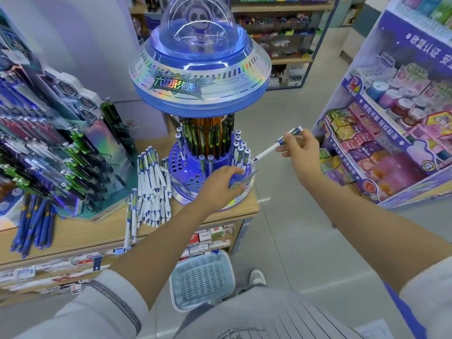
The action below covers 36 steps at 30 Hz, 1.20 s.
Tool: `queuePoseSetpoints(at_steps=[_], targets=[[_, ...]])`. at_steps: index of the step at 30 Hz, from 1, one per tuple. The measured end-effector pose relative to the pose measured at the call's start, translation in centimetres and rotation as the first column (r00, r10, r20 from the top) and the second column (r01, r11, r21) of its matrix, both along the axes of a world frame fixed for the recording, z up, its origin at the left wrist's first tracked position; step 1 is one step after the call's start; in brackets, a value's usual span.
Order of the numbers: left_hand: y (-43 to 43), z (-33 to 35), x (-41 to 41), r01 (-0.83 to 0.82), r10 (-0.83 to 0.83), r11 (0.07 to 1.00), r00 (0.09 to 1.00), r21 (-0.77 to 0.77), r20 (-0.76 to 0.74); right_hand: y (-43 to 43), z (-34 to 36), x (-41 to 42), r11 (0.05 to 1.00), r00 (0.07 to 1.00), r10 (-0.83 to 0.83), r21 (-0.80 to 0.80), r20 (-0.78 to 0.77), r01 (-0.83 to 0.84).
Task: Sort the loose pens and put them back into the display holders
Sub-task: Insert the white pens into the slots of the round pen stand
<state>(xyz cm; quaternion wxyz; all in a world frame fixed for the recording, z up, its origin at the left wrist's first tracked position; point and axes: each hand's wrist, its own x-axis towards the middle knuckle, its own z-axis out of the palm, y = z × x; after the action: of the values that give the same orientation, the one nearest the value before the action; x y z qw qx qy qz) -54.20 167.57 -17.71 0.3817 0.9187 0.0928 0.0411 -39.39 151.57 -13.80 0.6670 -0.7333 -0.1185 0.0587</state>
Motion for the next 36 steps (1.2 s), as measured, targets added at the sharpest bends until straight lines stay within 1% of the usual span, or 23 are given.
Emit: queuePoseSetpoints(at_steps=[3,6,8,10,12,14,15,19,21,23,25,27,29,32,34,36], targets=[[-0.1,-0.8,-0.1,0.049,-0.039,0.995,0.992,0.084,-0.117,0.8,-0.3,0.7,0.993,0.998,0.064,-0.099,0.029,-0.061],[-0.3,-1.5,-0.4,0.068,-0.046,0.989,0.986,0.131,-0.159,2.3,-1.3,0.8,0.97,0.987,0.159,-0.193,0.029,-0.15],[-0.3,-1.6,-0.5,0.059,-0.036,0.989,0.984,0.132,-0.173,2.9,-1.8,0.7,0.949,0.974,0.222,-0.238,0.035,-0.207],[-0.2,-1.8,-0.6,0.042,-0.023,0.992,0.986,0.116,-0.164,3.1,-2.2,0.7,0.91,0.954,0.293,-0.325,0.061,-0.259],[-0.2,-1.9,-0.5,0.028,-0.01,0.994,0.987,0.11,-0.158,3.2,-2.5,0.8,0.848,0.918,0.389,-0.419,0.076,-0.324],[-0.3,-2.1,-0.4,0.007,0.012,0.993,0.988,0.114,-0.157,3.3,-2.6,0.9,0.797,0.878,0.474,-0.458,0.069,-0.394],[-0.4,-2.2,-0.4,-0.008,0.026,0.993,0.987,0.115,-0.158,3.3,-2.6,0.9,0.787,0.868,0.492,-0.459,0.065,-0.411],[-0.7,-2.5,-0.4,-0.054,0.068,0.993,0.987,0.101,-0.146,3.6,-3.4,0.9,0.801,0.874,0.486,-0.41,0.021,-0.436],[-0.9,-2.4,-0.5,-0.072,0.081,0.994,0.99,0.084,-0.113,3.7,-3.9,1.3,0.783,0.87,0.492,-0.435,-0.003,-0.444],[-1.1,-2.3,-0.8,-0.112,0.117,0.992,0.99,0.063,-0.08,3.7,-3.8,1.5,0.773,0.864,0.504,-0.453,0.013,-0.444],[-1.4,-2.2,-1.4,-0.17,0.17,0.985,0.985,0.037,-0.015,3.4,-3.5,1.3,0.803,0.871,0.489,-0.417,0.052,-0.426],[-1.5,-2.1,-2.1,-0.244,0.242,0.97,0.968,0.02,0.061,3.2,-3.4,0.7,0.857,0.902,0.424,-0.357,0.079,-0.372],[-1.4,-2.1,-3.1,-0.35,0.349,0.937,0.929,-0.01,0.125,3.2,-3.4,-0.1,0.905,0.929,0.353,-0.292,0.114,-0.308],[-0.8,-2.4,-4.9,-0.527,0.541,0.841,0.81,-0.124,0.225,3.3,-3.1,-1.9,0.927,0.937,0.316,-0.261,0.151,-0.271],[0.3,-2.6,-6.6,-0.626,0.637,0.77,0.739,-0.124,0.22,3.6,-2.7,-3.8,0.923,0.924,0.346,-0.237,0.162,-0.304],[1.9,-2.9,-8.3,-0.697,0.702,0.71,0.688,-0.105,0.181,4.2,-2.3,-6.2,0.912,0.904,0.394,-0.192,0.167,-0.362]])
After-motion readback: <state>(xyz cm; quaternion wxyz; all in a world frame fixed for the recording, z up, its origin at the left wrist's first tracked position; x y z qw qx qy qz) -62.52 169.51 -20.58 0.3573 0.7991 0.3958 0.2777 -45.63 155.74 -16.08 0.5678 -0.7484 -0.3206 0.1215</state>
